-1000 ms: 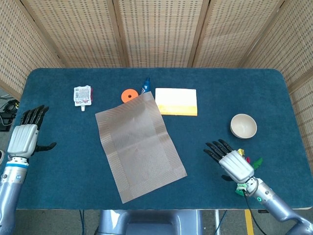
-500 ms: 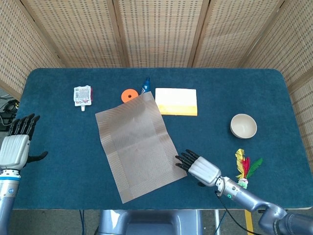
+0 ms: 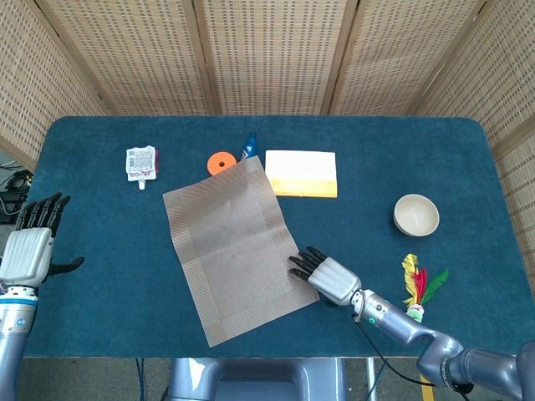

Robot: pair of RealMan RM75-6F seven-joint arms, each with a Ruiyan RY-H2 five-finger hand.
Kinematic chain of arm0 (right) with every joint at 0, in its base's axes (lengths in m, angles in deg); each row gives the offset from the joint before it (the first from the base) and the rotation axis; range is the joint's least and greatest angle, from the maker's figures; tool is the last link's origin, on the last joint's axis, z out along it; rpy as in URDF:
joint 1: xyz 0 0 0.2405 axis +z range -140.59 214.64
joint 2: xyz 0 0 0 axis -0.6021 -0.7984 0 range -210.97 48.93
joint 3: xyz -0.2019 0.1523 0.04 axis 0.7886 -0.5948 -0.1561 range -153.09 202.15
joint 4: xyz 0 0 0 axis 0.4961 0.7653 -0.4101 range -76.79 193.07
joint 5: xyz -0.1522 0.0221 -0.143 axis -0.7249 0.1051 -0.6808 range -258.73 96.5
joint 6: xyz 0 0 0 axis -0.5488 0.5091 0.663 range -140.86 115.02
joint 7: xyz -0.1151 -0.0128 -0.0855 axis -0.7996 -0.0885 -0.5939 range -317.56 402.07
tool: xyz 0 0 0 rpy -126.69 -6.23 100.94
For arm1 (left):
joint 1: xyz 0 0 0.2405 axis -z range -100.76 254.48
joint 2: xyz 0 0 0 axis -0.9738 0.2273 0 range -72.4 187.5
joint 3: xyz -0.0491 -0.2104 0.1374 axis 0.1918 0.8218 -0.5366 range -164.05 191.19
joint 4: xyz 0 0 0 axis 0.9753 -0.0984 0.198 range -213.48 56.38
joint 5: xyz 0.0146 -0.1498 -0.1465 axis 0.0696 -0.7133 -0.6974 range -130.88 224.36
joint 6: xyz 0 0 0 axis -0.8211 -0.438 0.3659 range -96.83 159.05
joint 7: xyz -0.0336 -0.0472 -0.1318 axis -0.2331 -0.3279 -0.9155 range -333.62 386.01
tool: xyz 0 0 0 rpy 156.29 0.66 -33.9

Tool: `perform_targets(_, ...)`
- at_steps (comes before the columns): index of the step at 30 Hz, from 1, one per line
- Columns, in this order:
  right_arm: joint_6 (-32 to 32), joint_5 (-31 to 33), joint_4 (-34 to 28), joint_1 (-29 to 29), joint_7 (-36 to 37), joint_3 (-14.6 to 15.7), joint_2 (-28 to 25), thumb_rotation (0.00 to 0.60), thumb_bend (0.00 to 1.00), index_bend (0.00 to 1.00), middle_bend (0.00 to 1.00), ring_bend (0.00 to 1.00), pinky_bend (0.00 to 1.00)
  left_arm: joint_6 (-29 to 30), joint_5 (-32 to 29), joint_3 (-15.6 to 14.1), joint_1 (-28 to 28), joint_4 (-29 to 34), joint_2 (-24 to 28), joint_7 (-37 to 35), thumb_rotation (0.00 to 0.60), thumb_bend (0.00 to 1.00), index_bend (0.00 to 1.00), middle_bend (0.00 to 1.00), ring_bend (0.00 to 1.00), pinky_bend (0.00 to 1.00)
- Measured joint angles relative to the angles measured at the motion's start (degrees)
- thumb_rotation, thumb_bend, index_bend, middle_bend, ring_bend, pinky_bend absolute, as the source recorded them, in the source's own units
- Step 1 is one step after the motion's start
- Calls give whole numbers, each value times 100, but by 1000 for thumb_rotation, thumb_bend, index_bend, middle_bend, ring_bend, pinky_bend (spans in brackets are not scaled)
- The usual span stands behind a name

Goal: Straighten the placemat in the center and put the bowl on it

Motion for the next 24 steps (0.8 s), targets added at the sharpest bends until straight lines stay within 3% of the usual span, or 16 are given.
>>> perform_targets(12,-77,240,155,230,-17,-148,390,600,37,181,0,0,0,-55,47,11,-25,20,17,-30,600,0,0,0,0,0)
perform_targets(18,-90,319,126,329,3,-147,443,600,303,221,0,0,0,-88,42,24,-28,21,28,-32,600,0,0,0,0,0)
perform_targets(24,-133,315,103,355,38,-63,454,600,577,410,0,0,0,-118,44,30,-31,23,42,-49,600,0,0,0,0,0)
